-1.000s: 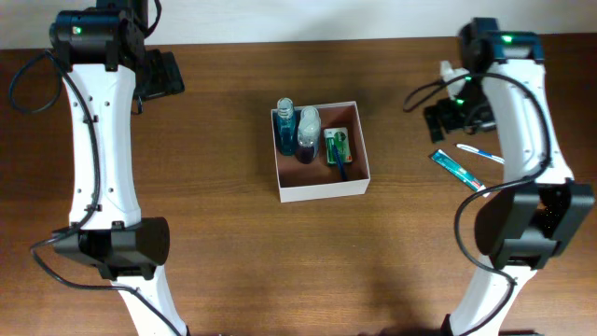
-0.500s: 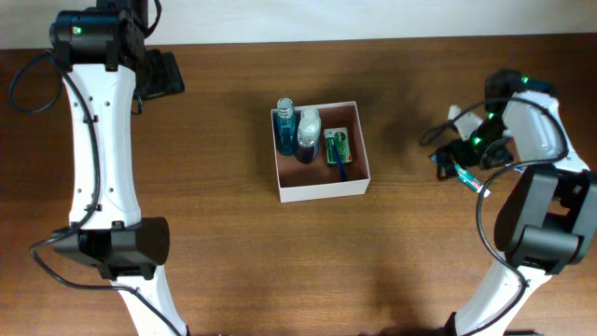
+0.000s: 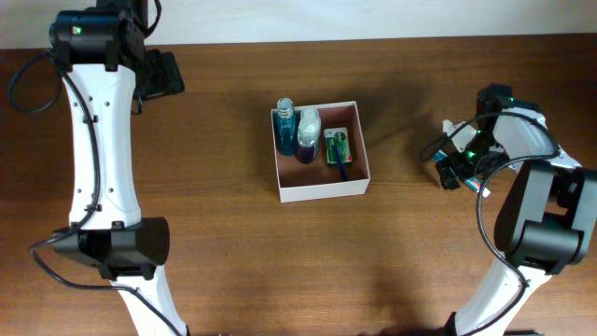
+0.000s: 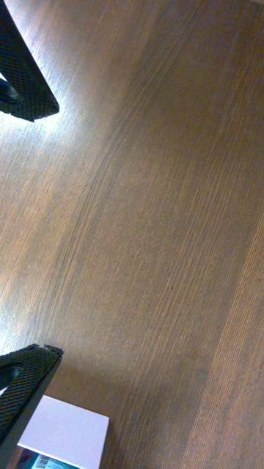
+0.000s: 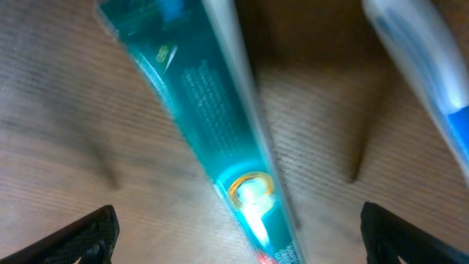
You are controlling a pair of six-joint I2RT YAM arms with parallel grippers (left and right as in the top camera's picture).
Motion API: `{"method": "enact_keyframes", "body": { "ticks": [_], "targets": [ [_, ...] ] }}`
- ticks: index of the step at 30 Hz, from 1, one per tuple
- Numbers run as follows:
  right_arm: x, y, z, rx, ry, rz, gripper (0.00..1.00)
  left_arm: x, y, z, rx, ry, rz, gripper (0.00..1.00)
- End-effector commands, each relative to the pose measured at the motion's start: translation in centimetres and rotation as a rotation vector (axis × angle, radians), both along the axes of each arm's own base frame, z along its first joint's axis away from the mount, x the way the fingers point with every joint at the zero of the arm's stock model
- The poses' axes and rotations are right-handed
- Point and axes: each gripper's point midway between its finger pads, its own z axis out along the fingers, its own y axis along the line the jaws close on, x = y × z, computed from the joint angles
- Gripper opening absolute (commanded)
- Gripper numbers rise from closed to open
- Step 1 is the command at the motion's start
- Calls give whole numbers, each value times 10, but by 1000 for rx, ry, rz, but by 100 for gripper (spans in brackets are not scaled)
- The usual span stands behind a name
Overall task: Pack container
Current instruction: 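Move the right gripper over the teal toothpaste tube and lower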
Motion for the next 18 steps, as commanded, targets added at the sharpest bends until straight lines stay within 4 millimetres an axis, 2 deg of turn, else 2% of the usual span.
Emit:
{"method": "enact_keyframes", "body": {
  "ticks": [1,11,18],
  "targets": [
    [3,-2,-1,-18,-12,56,100,-2,1,3,-4,-7,12,99],
    [10,13,-1,71,-46,115,99,-2,1,3,-4,-7,12,99],
    [12,14,-3,75,-56,114,99,-2,1,3,-4,-7,12,99]
  ]
}}
